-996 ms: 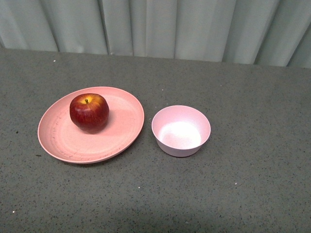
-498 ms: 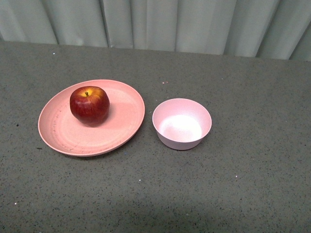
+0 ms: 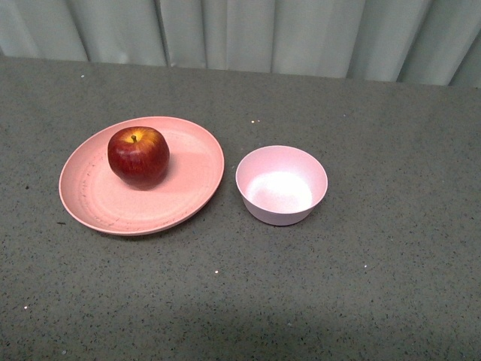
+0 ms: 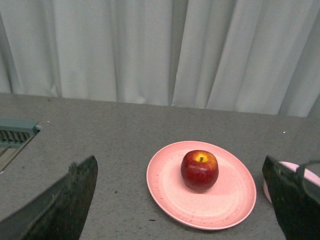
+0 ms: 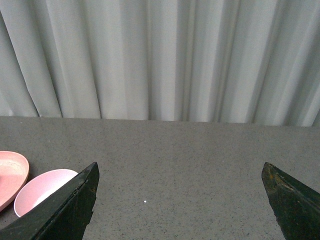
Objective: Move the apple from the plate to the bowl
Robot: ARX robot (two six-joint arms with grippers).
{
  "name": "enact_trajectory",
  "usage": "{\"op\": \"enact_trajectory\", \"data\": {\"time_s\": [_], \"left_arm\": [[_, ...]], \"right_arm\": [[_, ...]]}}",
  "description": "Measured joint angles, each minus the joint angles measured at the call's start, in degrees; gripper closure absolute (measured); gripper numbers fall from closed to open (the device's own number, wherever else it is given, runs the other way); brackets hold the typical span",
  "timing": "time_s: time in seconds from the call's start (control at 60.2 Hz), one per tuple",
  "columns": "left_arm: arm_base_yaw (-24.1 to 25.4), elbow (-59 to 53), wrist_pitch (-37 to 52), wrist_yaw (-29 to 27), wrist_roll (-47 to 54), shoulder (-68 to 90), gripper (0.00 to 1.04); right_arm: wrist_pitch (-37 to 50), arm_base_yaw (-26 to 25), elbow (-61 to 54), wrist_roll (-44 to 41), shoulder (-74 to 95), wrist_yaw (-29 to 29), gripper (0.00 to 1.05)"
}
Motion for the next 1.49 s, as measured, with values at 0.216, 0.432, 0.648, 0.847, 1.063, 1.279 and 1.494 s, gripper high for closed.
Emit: {"op": "enact_trajectory", "data": {"time_s": [0.216,0.432,0.648,0.847,1.063,1.279,1.494], "left_arm": [[1.5,1.7,13.5,2.0,-5.4,21.0,0.07],[-2.4,9.5,36.2,2.3,-5.4,52.8,0.07],[-6.6,24.2,36.2,5.4,-5.2,80.9,0.07],[-9.0,36.3,31.4,5.1,-3.1,96.4,0.07],[-9.9,41.4,29.1,4.1,-2.1,103.9,0.07],[-10.8,43.1,28.8,5.1,-1.3,108.1,0.07],[-10.7,46.1,28.7,3.7,-0.5,112.1,0.07]], "right_arm": [[0.0,0.0,0.0,0.0,0.0,0.0,0.09],[0.0,0.0,0.0,0.0,0.0,0.0,0.09],[0.0,0.0,0.0,0.0,0.0,0.0,0.09],[0.0,0.0,0.0,0.0,0.0,0.0,0.09],[0.0,0.0,0.0,0.0,0.0,0.0,0.09],[0.0,0.0,0.0,0.0,0.0,0.0,0.09],[0.0,0.0,0.0,0.0,0.0,0.0,0.09]]}}
